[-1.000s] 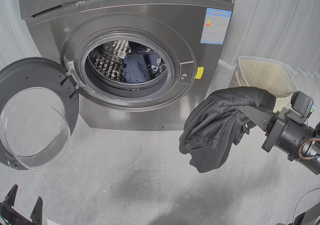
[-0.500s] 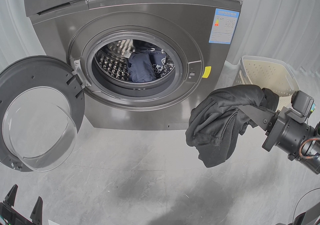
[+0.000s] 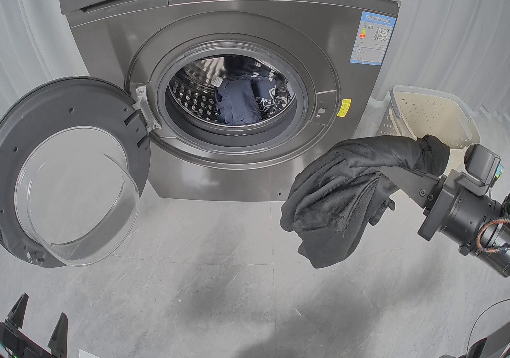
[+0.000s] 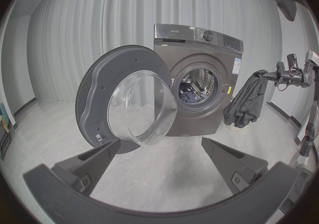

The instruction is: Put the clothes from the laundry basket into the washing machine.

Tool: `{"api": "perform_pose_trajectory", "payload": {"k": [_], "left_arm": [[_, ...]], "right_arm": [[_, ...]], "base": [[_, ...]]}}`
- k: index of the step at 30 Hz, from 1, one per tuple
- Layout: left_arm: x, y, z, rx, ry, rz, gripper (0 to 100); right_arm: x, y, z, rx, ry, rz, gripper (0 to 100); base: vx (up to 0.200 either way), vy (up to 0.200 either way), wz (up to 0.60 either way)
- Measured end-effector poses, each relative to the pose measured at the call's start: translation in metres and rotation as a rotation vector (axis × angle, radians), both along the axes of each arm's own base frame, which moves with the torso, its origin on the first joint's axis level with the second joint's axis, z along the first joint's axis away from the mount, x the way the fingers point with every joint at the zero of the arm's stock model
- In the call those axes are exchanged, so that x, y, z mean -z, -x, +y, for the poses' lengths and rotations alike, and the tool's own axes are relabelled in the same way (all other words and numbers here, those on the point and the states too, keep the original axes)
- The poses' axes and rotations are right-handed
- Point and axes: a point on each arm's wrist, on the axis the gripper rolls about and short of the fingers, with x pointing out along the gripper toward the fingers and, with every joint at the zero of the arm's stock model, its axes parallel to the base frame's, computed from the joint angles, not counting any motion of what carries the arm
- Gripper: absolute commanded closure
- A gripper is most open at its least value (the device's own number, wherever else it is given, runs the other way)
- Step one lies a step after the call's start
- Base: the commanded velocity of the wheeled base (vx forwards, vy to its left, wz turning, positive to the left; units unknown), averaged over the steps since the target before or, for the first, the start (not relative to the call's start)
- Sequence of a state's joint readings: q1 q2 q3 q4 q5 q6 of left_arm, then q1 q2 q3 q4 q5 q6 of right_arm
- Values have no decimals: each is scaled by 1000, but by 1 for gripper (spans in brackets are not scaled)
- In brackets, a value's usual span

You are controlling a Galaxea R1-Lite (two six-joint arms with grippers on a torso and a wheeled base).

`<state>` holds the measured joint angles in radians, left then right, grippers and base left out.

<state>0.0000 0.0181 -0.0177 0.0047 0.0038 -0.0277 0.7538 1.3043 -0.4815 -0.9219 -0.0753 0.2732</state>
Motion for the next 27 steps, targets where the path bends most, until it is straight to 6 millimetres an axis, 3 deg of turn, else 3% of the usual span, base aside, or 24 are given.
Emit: {"api": "perform_pose_trajectory", "payload": {"k": [2,17,27], "left_arm": [[0,0,0,0,0,0,0],[0,0,0,0,-3,-1,0],[0,0,0,-7,-31,-3,0]], "right_arm": [[1,0,0,-1,-1,4,100],[0,0,0,0,-5,5,100],[-3,-2,7,-25,-14,2,100]], "base": [[0,0,0],[0,200,0],[0,0,0]]}}
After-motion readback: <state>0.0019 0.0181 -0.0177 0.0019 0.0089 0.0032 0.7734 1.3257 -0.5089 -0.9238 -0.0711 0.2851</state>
